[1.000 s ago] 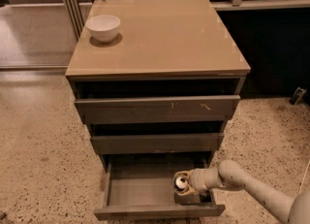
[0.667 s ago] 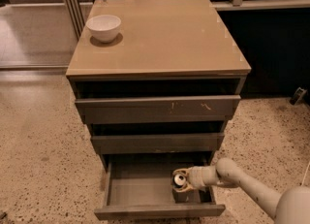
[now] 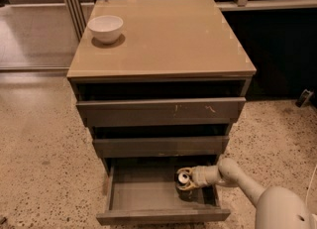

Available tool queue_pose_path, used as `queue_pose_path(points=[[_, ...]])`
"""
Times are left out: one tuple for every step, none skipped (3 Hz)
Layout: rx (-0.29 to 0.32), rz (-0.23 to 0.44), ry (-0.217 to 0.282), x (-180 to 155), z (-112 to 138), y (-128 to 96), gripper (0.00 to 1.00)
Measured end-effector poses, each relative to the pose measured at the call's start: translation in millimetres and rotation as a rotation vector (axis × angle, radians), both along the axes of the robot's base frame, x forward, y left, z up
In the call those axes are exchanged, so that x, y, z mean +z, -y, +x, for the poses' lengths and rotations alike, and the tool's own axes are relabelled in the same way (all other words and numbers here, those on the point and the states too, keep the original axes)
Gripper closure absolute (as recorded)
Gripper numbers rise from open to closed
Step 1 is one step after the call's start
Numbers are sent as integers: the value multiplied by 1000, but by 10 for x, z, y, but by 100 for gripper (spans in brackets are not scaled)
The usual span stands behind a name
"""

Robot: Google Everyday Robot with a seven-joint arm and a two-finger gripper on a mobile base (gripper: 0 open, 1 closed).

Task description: Place pepsi can into bottom drawer

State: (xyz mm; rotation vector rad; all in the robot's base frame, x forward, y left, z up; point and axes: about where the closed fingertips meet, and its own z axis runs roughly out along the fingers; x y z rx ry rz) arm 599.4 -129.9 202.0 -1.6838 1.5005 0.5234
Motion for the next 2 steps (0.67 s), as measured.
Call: queue_pose_path(points=[[-25, 8, -18, -169, 103, 56, 100], [-43, 10, -38, -297, 141, 101, 100]])
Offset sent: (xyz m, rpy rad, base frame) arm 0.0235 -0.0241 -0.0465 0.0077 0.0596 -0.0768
